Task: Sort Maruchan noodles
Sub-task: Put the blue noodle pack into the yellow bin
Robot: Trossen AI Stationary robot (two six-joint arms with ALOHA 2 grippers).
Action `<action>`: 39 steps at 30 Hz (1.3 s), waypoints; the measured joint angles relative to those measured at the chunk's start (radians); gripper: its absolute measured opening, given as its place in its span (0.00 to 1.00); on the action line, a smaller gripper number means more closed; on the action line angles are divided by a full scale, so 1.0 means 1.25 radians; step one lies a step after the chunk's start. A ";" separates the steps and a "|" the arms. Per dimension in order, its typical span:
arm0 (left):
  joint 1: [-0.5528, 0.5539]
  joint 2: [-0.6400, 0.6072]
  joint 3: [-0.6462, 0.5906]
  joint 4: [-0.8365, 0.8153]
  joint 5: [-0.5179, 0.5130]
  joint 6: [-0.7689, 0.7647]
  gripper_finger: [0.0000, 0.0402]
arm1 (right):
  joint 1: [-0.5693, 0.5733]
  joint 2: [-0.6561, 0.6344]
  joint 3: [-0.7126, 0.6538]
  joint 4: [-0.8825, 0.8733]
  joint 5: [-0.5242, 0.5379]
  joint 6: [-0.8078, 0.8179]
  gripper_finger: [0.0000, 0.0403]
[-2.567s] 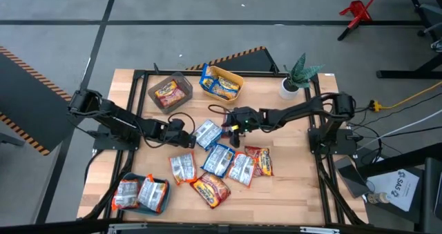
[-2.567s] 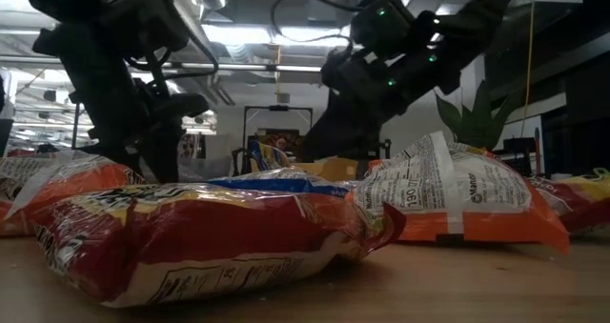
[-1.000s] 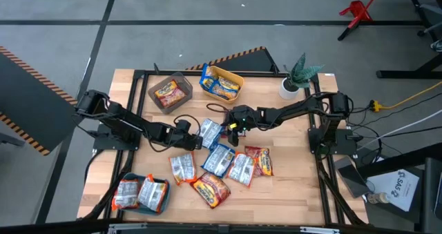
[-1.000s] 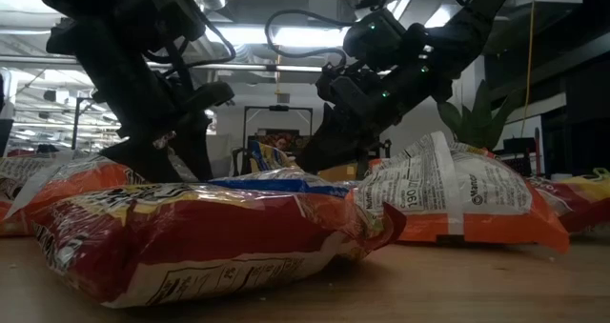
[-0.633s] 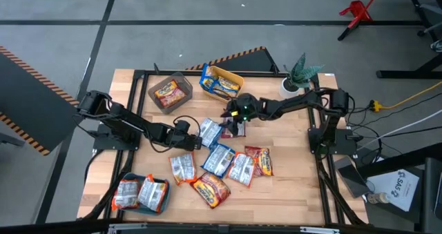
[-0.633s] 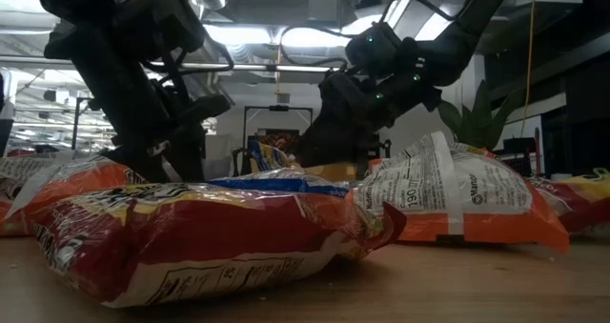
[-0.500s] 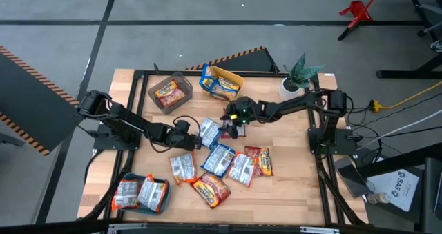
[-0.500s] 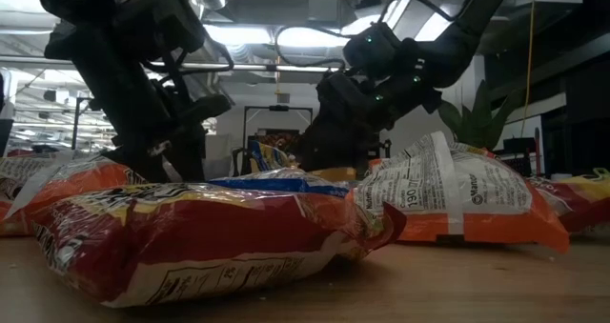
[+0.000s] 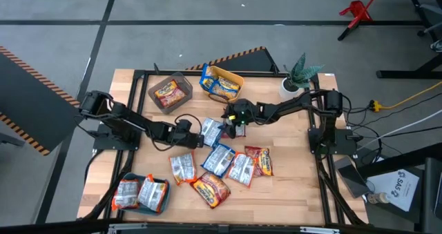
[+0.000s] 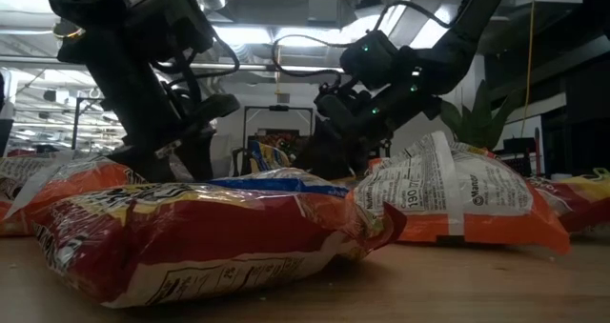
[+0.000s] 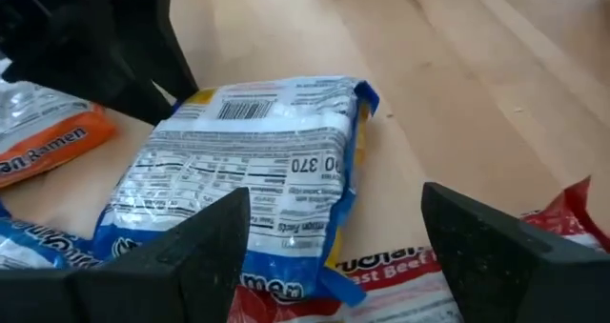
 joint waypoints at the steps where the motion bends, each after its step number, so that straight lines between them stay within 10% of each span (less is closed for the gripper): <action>1: 0.003 0.000 0.000 0.000 0.003 0.000 0.39 | -0.001 0.000 0.000 -0.002 -0.012 0.000 0.72; 21: 0.028 -0.141 -0.007 0.048 0.077 -0.020 0.38 | 0.002 0.040 0.006 0.007 -0.061 0.009 0.72; 39: 0.013 -0.125 -0.005 0.115 -0.037 0.022 0.38 | 0.002 0.041 0.005 0.009 -0.057 0.012 0.72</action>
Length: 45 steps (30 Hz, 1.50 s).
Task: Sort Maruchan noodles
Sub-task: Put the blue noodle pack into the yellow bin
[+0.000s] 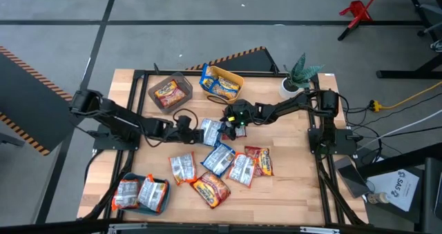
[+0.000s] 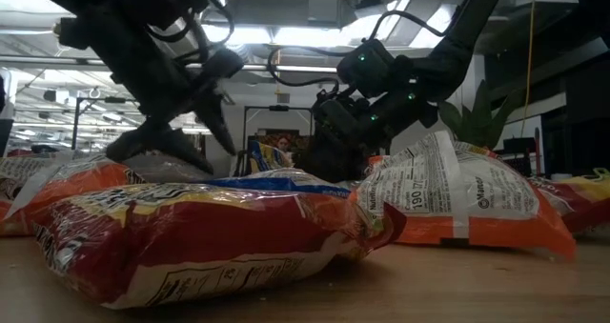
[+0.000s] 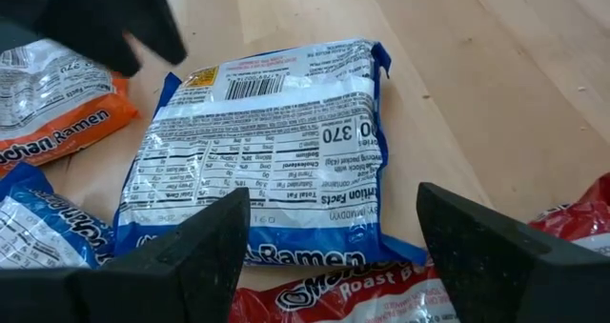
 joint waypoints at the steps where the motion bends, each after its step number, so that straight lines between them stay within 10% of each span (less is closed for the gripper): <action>1: -0.001 0.008 0.001 0.008 0.004 0.000 0.38 | 0.000 0.000 0.000 0.000 0.001 0.000 0.72; 45: -0.040 0.165 0.002 0.059 0.014 -0.099 0.38 | 0.013 0.043 0.111 -0.092 -0.064 0.048 0.72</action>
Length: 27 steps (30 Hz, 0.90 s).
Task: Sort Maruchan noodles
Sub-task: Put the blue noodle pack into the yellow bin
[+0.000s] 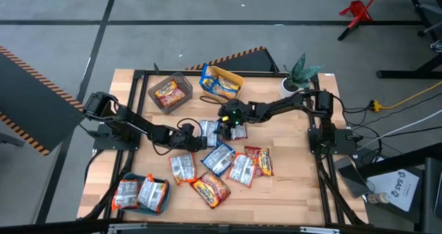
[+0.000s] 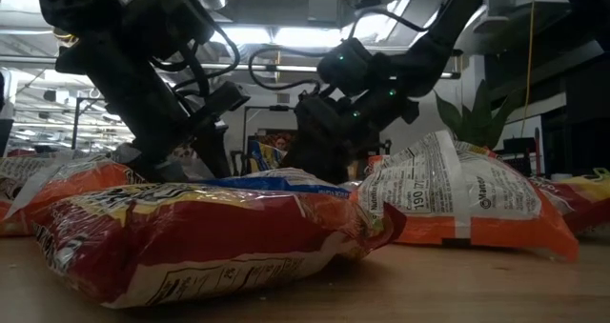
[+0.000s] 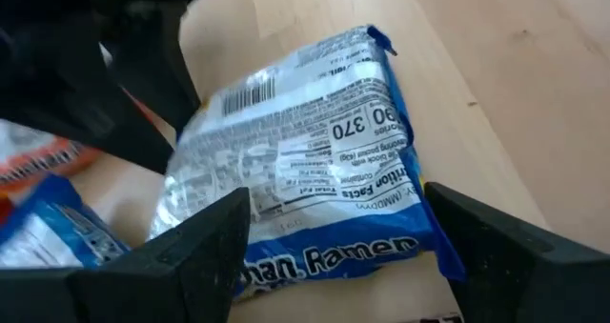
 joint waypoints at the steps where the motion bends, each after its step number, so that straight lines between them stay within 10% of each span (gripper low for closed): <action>1: 0.000 0.000 0.000 0.001 0.000 0.000 0.38 | -0.001 0.001 0.000 0.011 -0.010 0.016 0.72; 20: -0.001 -0.019 -0.003 0.047 0.022 0.000 0.38 | 0.000 -0.006 0.000 -0.027 -0.026 0.080 0.07; 27: 0.003 -0.086 -0.005 0.059 0.101 0.011 0.38 | 0.006 -0.055 -0.001 -0.053 0.022 0.042 0.01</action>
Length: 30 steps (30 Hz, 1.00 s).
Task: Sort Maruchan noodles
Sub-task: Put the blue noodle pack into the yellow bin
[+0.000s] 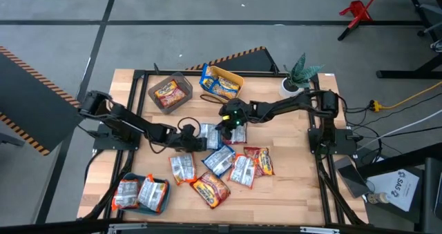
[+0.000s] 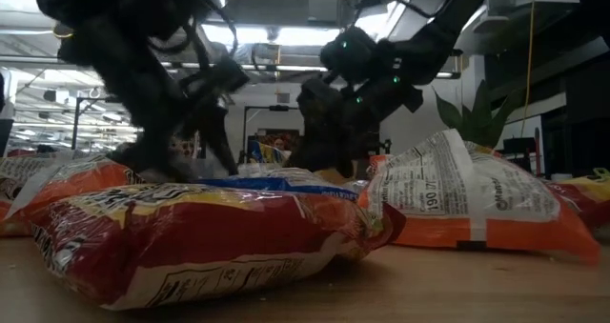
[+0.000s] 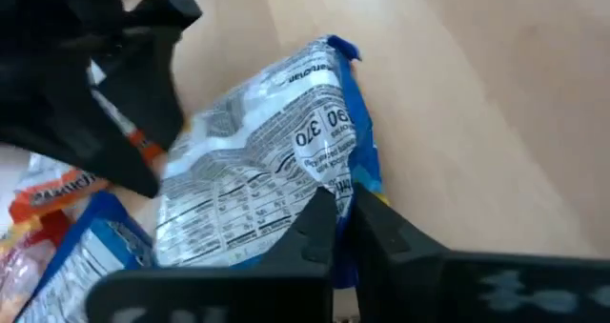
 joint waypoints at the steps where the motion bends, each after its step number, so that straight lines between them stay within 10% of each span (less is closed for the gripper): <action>1: 0.000 -0.012 0.002 0.013 0.003 0.006 0.38 | -0.002 -0.009 0.000 -0.005 0.007 -0.003 0.00; 22: 0.007 -0.292 0.005 -0.159 0.035 0.132 0.38 | -0.018 -0.038 0.002 -0.019 0.050 0.006 0.00; 30: 0.022 -0.291 0.005 -0.205 -0.087 0.139 0.41 | -0.019 -0.068 0.001 -0.017 0.038 -0.007 0.00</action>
